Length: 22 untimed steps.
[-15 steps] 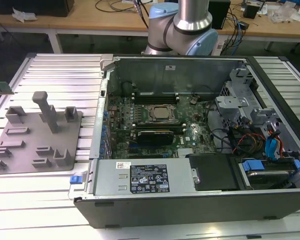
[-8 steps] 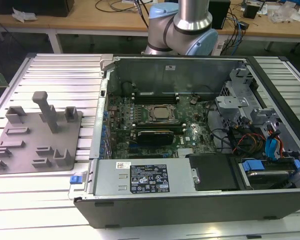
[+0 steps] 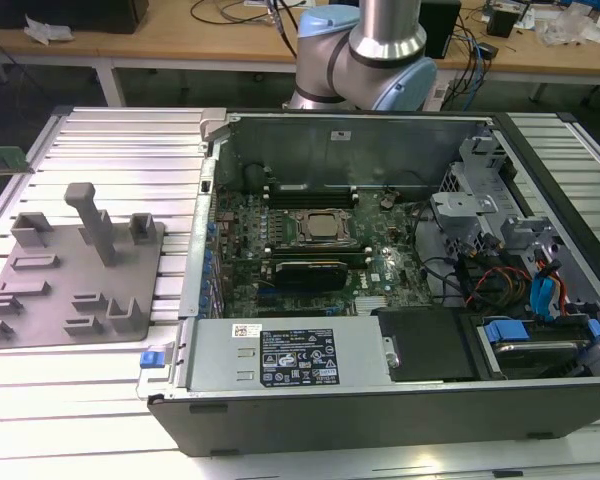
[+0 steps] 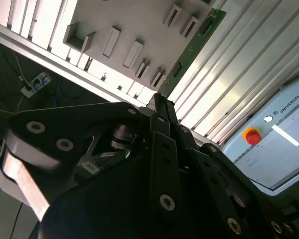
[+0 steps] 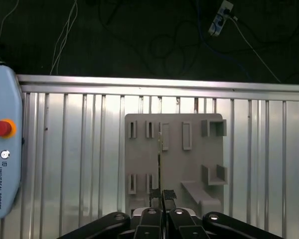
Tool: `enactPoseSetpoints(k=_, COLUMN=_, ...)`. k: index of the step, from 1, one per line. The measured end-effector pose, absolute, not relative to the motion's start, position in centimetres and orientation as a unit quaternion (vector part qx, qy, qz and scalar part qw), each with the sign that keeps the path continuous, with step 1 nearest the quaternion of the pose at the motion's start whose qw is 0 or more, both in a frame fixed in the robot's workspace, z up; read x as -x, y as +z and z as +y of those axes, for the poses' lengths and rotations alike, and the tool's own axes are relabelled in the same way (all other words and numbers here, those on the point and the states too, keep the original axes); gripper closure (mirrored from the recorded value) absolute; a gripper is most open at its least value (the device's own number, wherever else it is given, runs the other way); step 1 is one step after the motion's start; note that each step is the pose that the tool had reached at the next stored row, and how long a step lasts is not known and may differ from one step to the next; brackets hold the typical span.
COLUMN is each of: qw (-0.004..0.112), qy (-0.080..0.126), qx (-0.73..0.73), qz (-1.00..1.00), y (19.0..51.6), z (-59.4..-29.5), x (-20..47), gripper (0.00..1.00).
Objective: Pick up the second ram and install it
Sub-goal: 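Pick up the second ram and move it above second insertion slot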
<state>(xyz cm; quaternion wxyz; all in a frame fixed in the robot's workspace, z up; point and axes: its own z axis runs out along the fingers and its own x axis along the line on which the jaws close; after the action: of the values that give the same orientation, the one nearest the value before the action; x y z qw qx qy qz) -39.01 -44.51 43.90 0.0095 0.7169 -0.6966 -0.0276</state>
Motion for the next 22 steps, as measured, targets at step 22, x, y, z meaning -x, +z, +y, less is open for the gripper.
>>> enactPoseSetpoints(k=22, qw=0.016, qy=-0.034, qx=-0.717, qz=-0.696, y=43.9, z=-44.5, x=31.7, gripper=0.90)
